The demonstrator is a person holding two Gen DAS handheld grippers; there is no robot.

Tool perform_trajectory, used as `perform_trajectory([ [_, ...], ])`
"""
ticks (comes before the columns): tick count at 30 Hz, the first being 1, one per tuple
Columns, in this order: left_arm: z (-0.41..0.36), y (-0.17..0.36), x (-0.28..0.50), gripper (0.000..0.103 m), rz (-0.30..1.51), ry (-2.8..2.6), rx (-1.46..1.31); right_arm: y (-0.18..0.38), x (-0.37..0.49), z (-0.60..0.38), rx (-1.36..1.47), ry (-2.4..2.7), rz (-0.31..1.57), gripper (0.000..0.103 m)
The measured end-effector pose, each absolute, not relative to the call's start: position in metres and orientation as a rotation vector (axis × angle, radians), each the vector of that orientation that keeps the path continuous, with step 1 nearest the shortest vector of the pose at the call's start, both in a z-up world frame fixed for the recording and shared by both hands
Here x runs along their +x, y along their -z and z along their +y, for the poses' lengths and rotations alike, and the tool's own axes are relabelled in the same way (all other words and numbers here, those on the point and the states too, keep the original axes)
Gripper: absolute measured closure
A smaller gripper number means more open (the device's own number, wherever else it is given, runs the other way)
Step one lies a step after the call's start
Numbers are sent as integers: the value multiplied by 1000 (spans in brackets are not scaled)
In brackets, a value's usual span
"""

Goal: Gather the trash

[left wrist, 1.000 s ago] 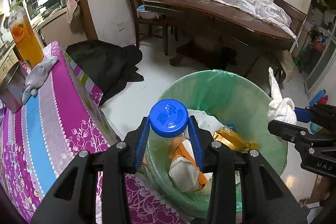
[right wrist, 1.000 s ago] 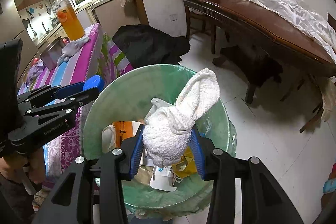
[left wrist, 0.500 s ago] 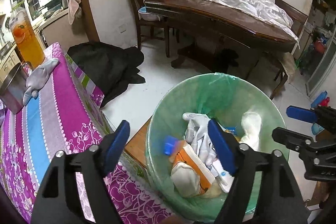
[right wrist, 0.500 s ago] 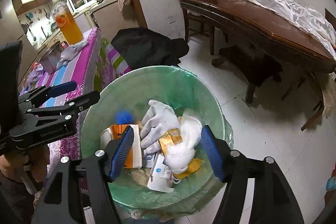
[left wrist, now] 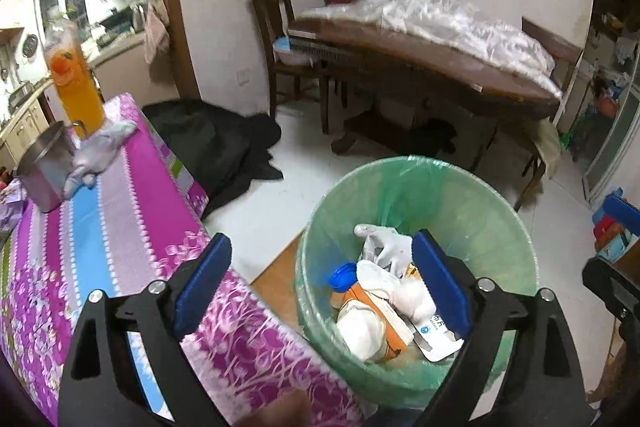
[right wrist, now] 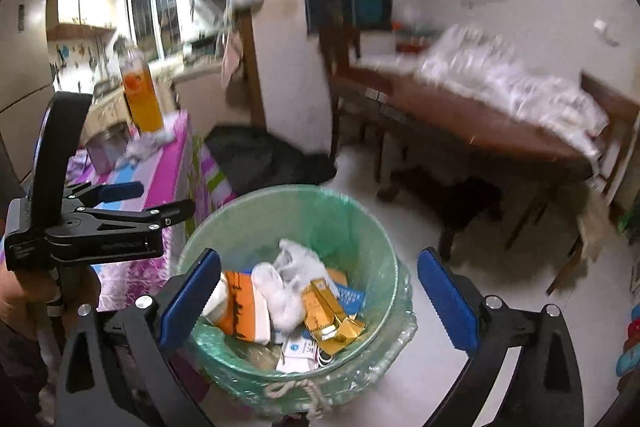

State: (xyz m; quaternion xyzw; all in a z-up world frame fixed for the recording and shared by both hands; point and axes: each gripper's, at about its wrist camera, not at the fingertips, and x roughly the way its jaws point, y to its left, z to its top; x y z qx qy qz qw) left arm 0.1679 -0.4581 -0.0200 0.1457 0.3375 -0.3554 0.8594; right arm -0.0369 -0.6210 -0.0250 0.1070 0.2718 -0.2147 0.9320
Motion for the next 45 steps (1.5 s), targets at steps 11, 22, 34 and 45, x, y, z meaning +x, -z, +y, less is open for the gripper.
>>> perform_trajectory([
  [11,-382,-14,96,6,475,736,204,10,-117,-548,152,587,337,5],
  [22,-348,-7,28,6,410,807,194,21,-178,-497,149,615,292,5],
  [34,-311,1,-9,6,356,842,137,20,-232,-462,112,662,152,5],
  [45,-306,16,-33,6,311,886,154,46,-252,-448,115,698,130,5],
])
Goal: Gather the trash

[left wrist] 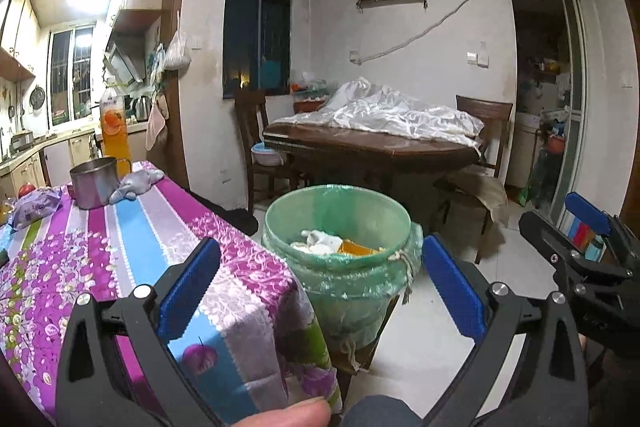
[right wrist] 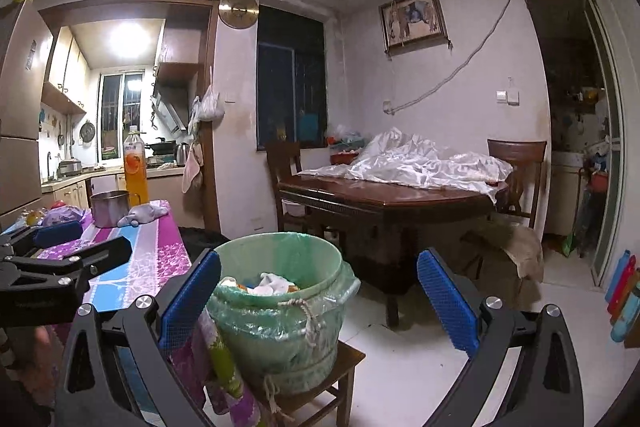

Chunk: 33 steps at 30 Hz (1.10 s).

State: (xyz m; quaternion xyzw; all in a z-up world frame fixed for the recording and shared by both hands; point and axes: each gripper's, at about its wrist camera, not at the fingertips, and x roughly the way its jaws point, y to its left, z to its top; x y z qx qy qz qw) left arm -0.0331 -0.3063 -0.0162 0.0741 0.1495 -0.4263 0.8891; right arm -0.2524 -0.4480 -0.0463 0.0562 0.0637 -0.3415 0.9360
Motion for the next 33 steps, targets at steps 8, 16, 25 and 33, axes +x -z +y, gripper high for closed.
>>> perform_trajectory([
  [8,-307,19,-33,6,308,875,160,50,-252,-452,125,702,125,5],
  [16,-309,19,-37,6,298,883,162,51,-251,-451,132,701,126,5],
  [25,-309,18,-37,6,290,882,165,51,-246,-453,133,691,136,5],
  [33,-311,20,-31,6,314,872,166,53,-238,-455,134,684,149,5],
])
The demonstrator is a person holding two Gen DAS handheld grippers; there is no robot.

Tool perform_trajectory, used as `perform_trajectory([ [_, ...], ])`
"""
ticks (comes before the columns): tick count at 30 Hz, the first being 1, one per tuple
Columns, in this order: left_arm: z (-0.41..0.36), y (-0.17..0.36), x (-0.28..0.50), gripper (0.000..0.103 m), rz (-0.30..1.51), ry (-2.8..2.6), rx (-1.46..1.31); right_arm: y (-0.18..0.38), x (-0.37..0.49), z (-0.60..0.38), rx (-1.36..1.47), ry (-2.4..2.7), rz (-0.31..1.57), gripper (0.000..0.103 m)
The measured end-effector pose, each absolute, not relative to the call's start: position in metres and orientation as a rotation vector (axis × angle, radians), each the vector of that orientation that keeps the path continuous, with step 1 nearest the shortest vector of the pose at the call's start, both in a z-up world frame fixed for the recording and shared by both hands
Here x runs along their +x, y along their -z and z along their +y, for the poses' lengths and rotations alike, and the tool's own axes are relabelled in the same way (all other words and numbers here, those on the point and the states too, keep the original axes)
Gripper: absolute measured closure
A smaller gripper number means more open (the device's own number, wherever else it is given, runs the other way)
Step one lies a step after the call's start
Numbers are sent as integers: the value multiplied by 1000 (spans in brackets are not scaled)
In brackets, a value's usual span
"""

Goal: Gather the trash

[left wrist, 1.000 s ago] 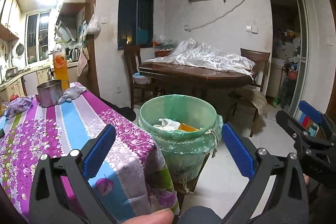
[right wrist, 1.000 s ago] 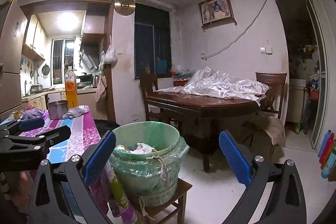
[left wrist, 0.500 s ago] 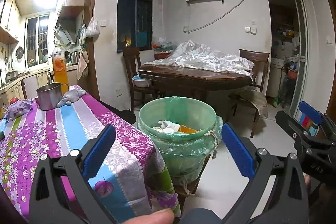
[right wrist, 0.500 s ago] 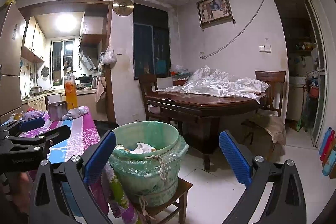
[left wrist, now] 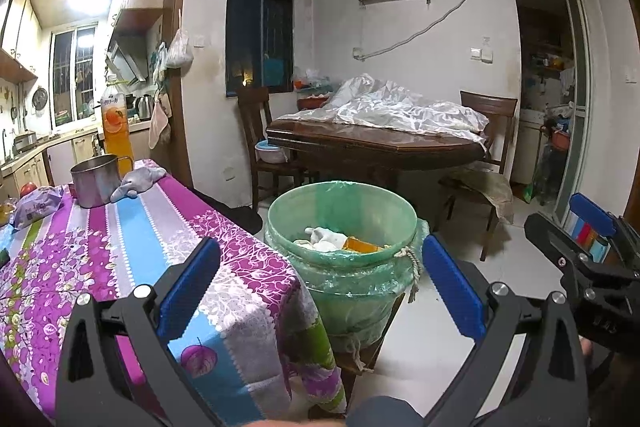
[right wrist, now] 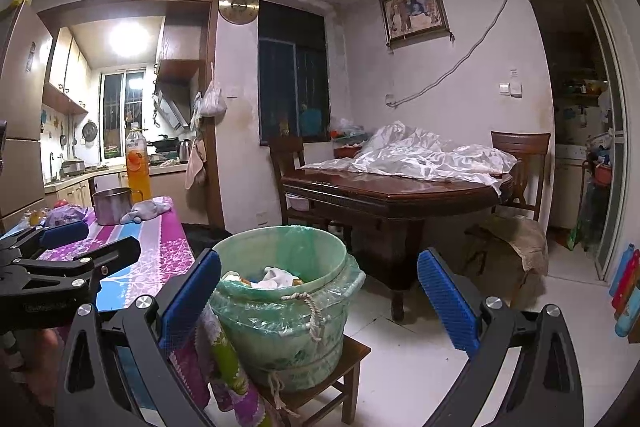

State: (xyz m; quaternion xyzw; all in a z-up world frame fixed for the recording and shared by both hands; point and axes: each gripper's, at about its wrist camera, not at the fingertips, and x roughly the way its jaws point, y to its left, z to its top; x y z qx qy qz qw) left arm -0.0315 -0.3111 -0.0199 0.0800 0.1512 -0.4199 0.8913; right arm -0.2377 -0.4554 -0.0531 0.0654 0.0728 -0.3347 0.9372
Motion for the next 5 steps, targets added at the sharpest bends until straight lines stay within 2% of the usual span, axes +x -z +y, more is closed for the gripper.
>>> perform_trajectory([
  [5,-313,23,-30,6,322,876,178,53,-237,-455,132,683,150,5],
])
